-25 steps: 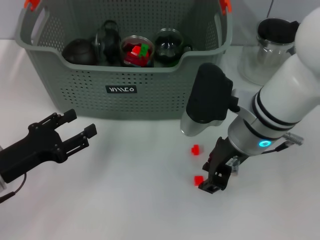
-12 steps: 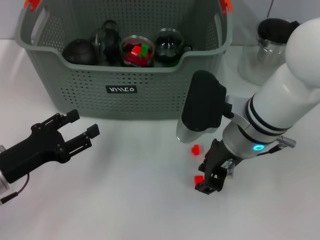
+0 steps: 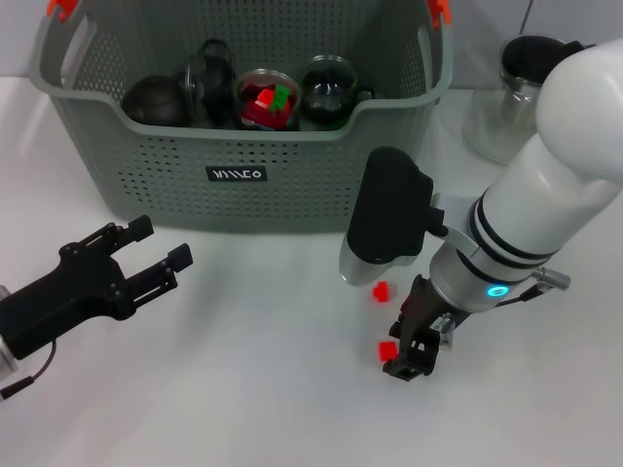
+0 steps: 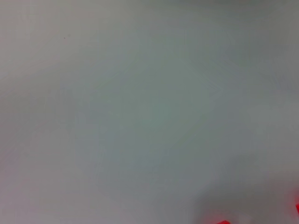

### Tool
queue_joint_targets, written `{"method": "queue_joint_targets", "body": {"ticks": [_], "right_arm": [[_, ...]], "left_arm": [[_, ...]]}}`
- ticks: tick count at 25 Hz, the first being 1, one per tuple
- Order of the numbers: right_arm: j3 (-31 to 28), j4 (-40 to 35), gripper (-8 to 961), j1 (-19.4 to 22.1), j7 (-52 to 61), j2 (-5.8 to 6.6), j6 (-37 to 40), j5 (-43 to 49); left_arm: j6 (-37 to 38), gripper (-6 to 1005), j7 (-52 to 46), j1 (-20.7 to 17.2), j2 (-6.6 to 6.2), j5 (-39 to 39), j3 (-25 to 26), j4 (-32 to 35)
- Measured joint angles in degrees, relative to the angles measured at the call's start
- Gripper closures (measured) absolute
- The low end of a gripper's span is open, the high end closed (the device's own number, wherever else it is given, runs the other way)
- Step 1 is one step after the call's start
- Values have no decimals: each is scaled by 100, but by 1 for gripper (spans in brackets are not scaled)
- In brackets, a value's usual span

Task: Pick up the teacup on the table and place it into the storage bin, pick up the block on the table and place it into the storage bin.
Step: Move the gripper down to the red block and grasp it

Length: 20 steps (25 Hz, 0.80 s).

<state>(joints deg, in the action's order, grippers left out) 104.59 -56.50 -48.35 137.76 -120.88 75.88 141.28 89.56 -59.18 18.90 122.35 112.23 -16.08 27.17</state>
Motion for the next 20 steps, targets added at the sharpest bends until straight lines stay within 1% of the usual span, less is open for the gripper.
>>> {"method": "queue_joint_targets", "body": {"ticks": [7,20], "right_arm": [[-3,131,495,-97,-24,5,-37,-186],[-9,327,497,-213,41,7,109,-201]], "left_arm": [[0,247,3,0,0,0,0,-1],[0,247,3,0,0,0,0,-1]]}}
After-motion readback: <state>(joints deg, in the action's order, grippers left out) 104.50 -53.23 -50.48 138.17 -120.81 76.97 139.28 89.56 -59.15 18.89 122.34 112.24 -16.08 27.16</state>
